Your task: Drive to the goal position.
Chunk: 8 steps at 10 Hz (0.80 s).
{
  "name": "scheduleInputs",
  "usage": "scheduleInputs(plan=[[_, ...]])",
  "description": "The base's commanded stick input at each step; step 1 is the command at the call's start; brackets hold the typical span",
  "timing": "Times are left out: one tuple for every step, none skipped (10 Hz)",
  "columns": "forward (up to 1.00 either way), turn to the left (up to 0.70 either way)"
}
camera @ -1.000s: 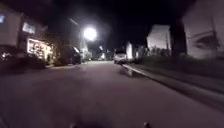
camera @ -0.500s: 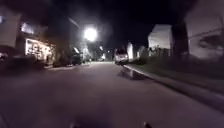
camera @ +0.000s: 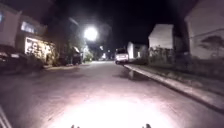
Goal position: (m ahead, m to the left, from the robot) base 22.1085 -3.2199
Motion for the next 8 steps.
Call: scheduleInputs(plan=[[0.28,0.00],[0.70,0.00],[0.70,0.00],[0.70,0.00],[0.70,0.00],[0.70,0.00],[0.70,0.00],[0.70,0.00]])
